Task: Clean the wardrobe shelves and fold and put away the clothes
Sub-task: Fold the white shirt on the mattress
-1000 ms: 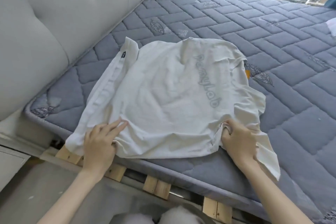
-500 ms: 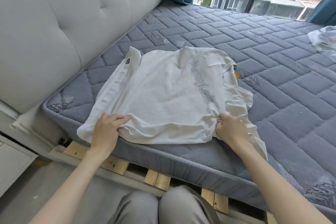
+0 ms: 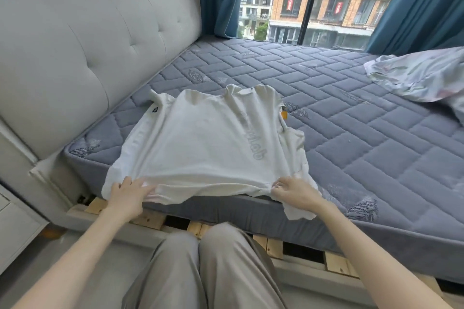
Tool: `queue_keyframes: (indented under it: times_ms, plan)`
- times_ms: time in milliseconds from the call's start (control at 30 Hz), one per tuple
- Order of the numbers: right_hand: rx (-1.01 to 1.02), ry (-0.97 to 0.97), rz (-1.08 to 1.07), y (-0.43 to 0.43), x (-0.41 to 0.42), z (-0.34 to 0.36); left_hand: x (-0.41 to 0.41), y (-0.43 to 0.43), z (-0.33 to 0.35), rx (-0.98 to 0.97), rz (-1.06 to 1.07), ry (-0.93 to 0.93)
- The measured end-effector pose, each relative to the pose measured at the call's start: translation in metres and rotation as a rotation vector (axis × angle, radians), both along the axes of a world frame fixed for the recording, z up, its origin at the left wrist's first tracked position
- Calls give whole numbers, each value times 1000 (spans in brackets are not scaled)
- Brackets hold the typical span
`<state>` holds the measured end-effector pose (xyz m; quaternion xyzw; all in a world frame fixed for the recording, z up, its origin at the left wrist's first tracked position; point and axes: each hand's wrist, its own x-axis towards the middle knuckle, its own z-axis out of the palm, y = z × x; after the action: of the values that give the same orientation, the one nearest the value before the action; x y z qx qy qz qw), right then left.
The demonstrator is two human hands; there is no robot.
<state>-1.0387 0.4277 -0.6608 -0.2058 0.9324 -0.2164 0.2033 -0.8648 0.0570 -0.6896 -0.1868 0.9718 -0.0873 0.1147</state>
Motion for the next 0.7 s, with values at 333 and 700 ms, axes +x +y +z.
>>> queue_keyframes:
  times_ms: [333, 700]
  plan:
    - [-334, 9, -569, 39, -79, -28, -90, 114, 34, 389, -160, 220]
    - [-585, -112, -749, -9, -143, -49, -185, 156, -29, 468, -51, 84]
